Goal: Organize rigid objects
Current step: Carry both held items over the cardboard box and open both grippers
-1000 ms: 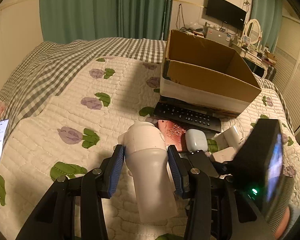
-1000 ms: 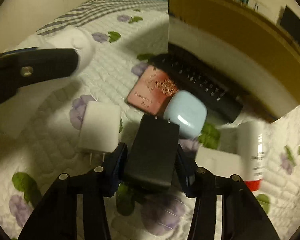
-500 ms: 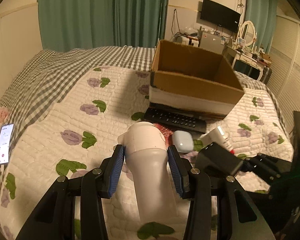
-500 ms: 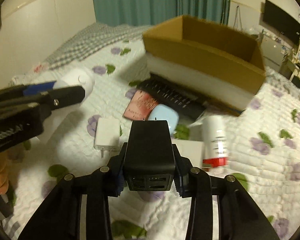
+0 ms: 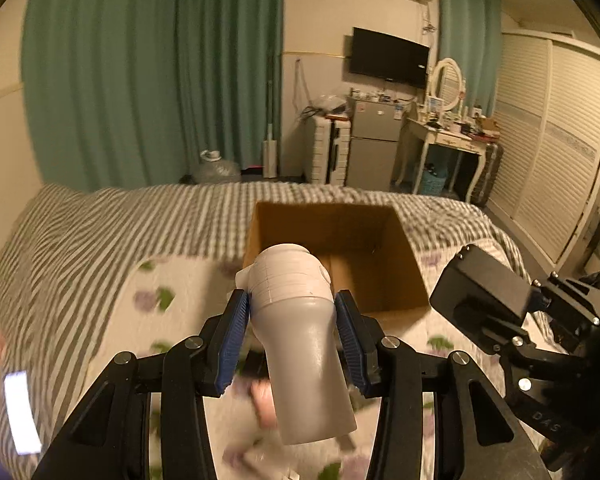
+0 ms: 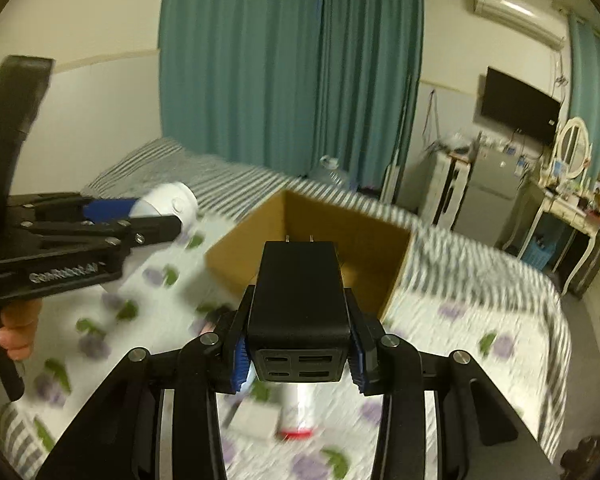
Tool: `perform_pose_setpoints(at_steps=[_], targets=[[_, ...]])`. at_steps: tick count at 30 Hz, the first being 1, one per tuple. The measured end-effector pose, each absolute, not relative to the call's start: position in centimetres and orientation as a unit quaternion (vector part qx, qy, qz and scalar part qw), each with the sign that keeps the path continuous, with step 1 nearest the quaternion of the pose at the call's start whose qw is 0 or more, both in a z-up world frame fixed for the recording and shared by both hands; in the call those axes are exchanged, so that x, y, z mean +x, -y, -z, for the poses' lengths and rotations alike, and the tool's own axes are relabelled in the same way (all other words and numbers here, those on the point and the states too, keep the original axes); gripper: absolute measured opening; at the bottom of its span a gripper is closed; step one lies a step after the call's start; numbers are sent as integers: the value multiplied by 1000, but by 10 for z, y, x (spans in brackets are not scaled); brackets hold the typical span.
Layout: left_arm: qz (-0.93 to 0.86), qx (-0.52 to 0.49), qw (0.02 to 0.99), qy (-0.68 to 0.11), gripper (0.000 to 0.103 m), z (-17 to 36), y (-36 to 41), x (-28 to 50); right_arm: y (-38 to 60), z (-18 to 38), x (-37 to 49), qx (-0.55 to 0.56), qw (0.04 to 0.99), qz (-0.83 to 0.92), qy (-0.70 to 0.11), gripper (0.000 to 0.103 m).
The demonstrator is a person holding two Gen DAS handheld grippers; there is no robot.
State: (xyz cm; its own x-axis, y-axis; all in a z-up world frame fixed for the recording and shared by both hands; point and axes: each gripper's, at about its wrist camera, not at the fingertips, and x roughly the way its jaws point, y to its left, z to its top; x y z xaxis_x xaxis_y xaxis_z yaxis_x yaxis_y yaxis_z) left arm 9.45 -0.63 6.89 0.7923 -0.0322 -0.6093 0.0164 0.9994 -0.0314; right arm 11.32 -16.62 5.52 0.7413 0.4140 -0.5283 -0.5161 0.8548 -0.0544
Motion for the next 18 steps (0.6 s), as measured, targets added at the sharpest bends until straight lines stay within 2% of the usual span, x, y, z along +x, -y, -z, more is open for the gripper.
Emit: perform_pose_setpoints(at_steps=[10, 18], targets=[[57, 8, 934, -354, 45, -15, 20, 226, 152, -18, 239, -86, 931, -221, -279, 38], [36, 38, 930, -364, 45, 18, 17, 262, 142, 16, 297, -116, 922, -223, -295, 38]])
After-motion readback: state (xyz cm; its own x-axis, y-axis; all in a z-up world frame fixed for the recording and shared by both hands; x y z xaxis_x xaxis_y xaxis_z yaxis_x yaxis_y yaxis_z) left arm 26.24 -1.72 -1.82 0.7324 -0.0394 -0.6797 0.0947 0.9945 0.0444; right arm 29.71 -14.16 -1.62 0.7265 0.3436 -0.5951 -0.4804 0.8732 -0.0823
